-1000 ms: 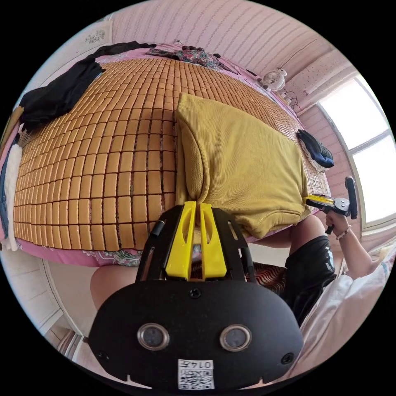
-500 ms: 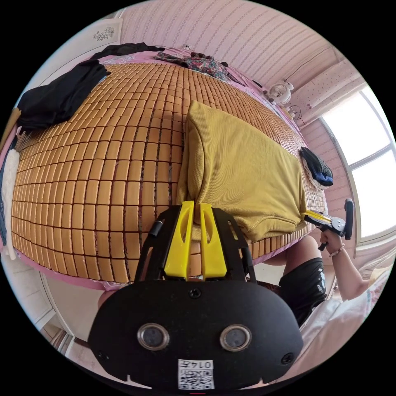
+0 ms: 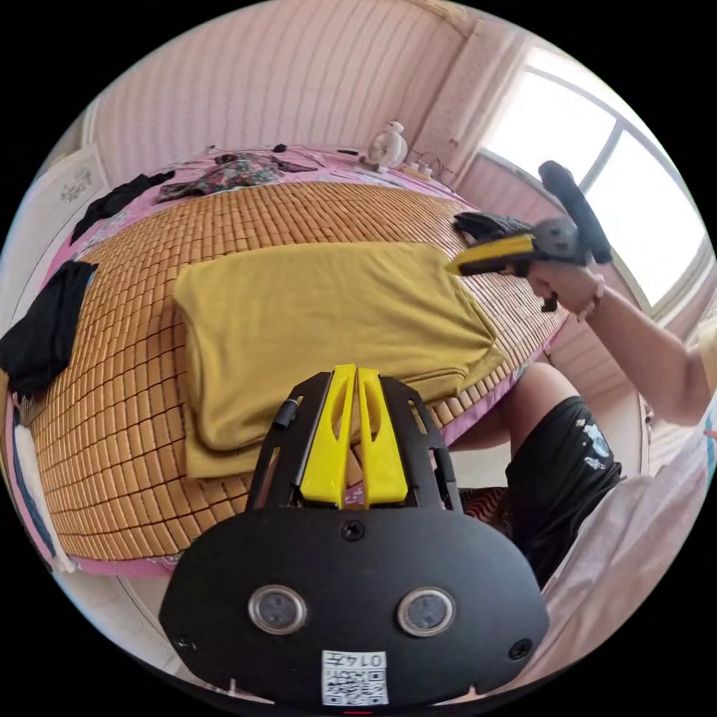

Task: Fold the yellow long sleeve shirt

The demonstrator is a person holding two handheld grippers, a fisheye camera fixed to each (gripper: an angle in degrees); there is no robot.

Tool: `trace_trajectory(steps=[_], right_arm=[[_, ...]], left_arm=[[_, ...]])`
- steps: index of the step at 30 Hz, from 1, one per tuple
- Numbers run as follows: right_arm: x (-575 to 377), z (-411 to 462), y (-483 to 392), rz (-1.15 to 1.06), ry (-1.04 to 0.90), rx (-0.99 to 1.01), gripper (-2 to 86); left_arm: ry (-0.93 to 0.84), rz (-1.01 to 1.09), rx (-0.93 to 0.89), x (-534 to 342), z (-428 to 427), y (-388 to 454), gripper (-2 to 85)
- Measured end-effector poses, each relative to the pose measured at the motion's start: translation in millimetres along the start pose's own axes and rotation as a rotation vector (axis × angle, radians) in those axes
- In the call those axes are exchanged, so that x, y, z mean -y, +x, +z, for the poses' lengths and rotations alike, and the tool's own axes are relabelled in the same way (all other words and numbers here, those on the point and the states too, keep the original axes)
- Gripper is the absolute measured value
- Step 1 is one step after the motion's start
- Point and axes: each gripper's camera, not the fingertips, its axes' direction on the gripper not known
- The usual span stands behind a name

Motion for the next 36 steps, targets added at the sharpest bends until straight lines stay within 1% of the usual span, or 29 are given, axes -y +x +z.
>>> trace_trajectory(steps=[2,4,6,8,9,13,17,21,28,33,36], right_arm=[[50,15,-8,-0.111,-0.048,0.008,0.1],[109,44,-14,-0.202,-0.156,-0.03,0.1],[146,70,-14,-0.216,-0.238,-0.049,0.0],[170,102,-12,-0.185,-0.357,0.009,0.0],[180,113,-11,-0.149,-0.371,0.019,0.0],[209,127,-12,-0.177,-0.441,0.032,-0.1],[229,139,-16,-0.193,-0.489,0.021,-0.1],[250,152,-16,-0.217,-0.541,0.03,-0.3],[264,163,0,-0.18,-0.512,0.107,-0.6],[273,171,2,-0.192,-0.528,0.114,-0.6],[278,176,-1,-0.203,-0.544,0.096,-0.6]], left_arm=[[0.007,0.046,0.015,3,14,23,-0.6],[-0.011,0.105,0.05,4,30,42,-0.7],[-0.109,0.16,0.137,3,53,57,-0.7],[-0.147,0.155,0.156,-2,62,60,-0.7],[-0.113,0.134,0.132,-7,62,60,-0.7],[-0.093,0.105,0.087,-9,69,60,-0.7],[-0.109,0.134,0.102,-3,77,70,-0.7],[-0.115,0.093,0.072,3,83,72,-0.7],[-0.173,0.139,0.043,19,95,79,-0.7],[-0.193,0.145,0.027,33,95,85,-0.7],[-0.129,0.138,0.03,47,83,90,-0.7]])
